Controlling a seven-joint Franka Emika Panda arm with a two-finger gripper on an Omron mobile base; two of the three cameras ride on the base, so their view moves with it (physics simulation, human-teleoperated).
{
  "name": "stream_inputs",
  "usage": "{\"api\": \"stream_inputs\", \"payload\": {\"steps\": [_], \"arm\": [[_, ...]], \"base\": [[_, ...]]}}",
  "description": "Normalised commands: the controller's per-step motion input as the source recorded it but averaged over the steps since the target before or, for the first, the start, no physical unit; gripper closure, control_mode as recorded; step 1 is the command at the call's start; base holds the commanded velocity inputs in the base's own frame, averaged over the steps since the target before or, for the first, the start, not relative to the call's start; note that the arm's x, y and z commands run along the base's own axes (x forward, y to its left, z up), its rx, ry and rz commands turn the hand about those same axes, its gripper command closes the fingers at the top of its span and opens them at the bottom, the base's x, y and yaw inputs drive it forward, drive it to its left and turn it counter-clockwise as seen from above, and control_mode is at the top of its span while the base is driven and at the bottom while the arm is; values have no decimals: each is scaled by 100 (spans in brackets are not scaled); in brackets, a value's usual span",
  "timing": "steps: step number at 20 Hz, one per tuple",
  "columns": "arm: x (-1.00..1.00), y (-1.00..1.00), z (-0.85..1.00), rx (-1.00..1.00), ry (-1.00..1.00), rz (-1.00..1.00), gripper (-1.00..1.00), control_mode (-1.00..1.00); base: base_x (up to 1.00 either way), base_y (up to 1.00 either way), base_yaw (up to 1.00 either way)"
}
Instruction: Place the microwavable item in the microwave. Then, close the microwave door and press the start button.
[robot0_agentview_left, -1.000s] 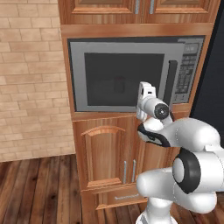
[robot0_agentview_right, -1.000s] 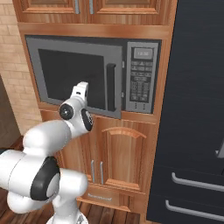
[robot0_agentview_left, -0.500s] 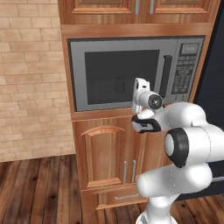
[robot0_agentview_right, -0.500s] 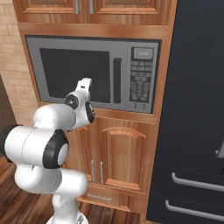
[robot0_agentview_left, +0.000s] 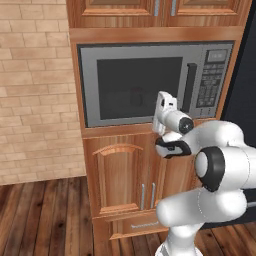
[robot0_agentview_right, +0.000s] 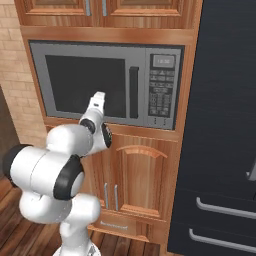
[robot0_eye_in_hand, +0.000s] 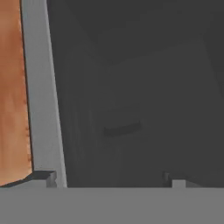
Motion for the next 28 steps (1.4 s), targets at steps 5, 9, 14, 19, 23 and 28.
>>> {"api": "stream_inputs", "payload": {"steps": [5,9,14,19,23,28], "arm": [[-100,-26,53,0,0,4,-100,-100],[-97,-44,59,0,0,2,-100,-100],[-72,-89,60,5,7,2,-100,-100],[-56,-100,43,13,13,3,-100,-100],[-53,-100,22,15,7,4,-100,-100],[-26,-77,0,18,3,2,-100,-100]], "base": [[0,0,0],[0,0,0],[0,0,0],[0,0,0],[0,0,0],[0,0,0]]}}
